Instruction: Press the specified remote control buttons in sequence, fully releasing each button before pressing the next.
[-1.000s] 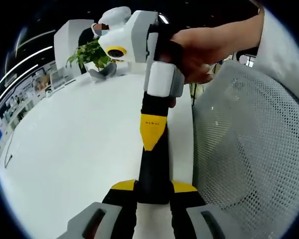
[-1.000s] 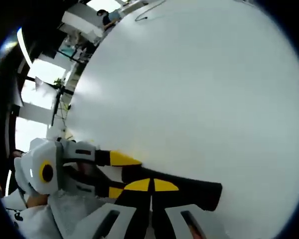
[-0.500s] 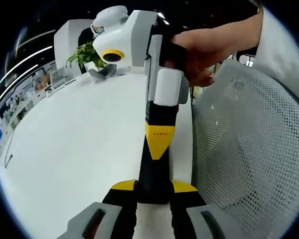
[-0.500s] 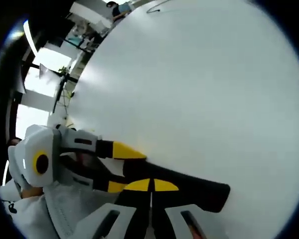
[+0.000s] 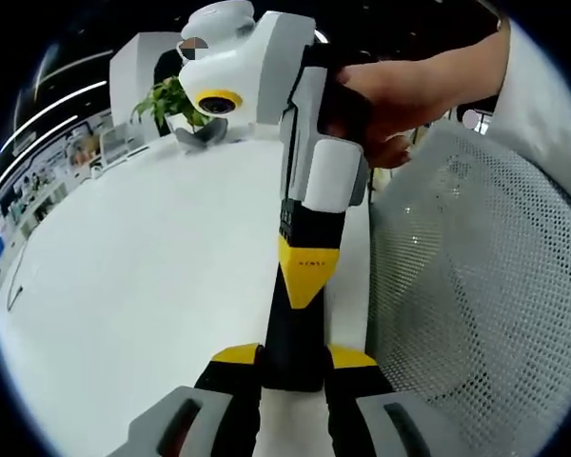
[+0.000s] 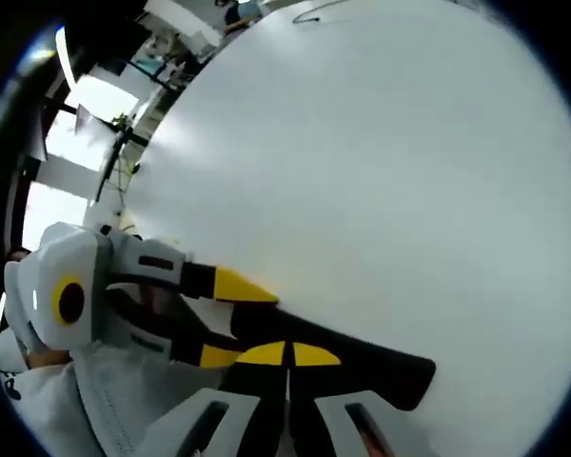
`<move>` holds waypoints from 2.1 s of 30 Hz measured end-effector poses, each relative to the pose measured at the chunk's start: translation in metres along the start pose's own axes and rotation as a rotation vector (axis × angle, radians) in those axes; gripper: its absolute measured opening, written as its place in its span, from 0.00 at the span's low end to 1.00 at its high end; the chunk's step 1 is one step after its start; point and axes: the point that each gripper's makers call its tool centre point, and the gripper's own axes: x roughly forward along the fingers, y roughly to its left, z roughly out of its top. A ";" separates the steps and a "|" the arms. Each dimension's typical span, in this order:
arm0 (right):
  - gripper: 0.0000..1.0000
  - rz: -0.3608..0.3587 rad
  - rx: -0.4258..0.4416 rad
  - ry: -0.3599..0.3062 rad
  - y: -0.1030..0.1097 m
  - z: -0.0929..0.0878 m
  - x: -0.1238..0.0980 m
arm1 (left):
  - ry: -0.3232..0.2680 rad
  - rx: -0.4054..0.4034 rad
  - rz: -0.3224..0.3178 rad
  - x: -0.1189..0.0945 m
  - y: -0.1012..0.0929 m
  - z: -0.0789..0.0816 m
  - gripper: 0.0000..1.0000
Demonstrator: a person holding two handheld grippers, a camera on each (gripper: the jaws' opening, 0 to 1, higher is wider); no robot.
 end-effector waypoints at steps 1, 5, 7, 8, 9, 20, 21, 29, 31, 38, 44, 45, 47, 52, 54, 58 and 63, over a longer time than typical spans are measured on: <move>0.00 -0.001 0.000 0.001 0.000 0.000 0.000 | 0.002 0.001 -0.001 0.000 0.000 0.000 0.24; 0.00 0.007 0.011 -0.008 -0.001 -0.001 0.000 | 0.012 0.016 0.000 0.000 0.000 0.000 0.24; 0.00 0.004 0.010 -0.021 0.000 -0.001 0.000 | 0.014 0.018 0.000 0.000 0.000 0.000 0.24; 0.00 0.002 0.007 -0.026 0.000 -0.001 -0.001 | 0.015 0.016 -0.001 0.000 -0.001 -0.001 0.24; 0.00 -0.001 0.002 -0.032 0.001 -0.002 -0.001 | 0.015 0.017 -0.001 0.000 0.000 -0.001 0.24; 0.00 -0.019 -0.044 -0.156 0.005 0.004 -0.007 | 0.015 0.016 0.001 0.000 0.000 -0.001 0.24; 0.00 -0.009 -0.042 -0.188 0.007 0.007 -0.012 | 0.015 0.019 0.002 0.000 0.000 -0.001 0.24; 0.00 -0.015 -0.094 -0.480 0.018 0.032 -0.067 | 0.010 0.011 0.001 0.000 0.000 0.000 0.24; 0.00 -0.080 -0.132 -0.538 0.011 0.034 -0.080 | 0.011 0.011 0.002 0.000 0.000 0.000 0.24; 0.02 -0.168 -0.139 -0.739 0.008 0.032 -0.126 | 0.014 0.014 0.006 0.001 0.001 0.000 0.24; 0.19 -0.276 -0.143 -0.823 -0.002 0.015 -0.143 | 0.012 0.020 0.012 0.002 0.001 0.000 0.24; 0.23 -0.286 -0.144 -0.825 -0.004 0.013 -0.143 | 0.011 0.024 0.014 0.002 0.001 0.000 0.24; 0.26 -0.305 -0.144 -0.827 -0.008 0.008 -0.141 | 0.008 0.019 0.013 0.003 0.002 0.001 0.24; 0.34 -0.409 -0.162 -0.884 -0.014 0.010 -0.157 | 0.011 0.021 0.012 0.003 0.003 0.001 0.24; 0.42 -0.489 -0.197 -0.958 -0.017 0.013 -0.173 | 0.016 0.023 0.011 0.003 0.003 0.002 0.24; 0.55 -0.597 -0.250 -0.988 -0.027 0.016 -0.182 | 0.031 0.029 0.009 0.003 0.002 0.001 0.24; 0.67 -0.602 -0.191 -0.966 -0.040 0.008 -0.180 | 0.052 0.031 0.007 0.003 0.002 0.000 0.24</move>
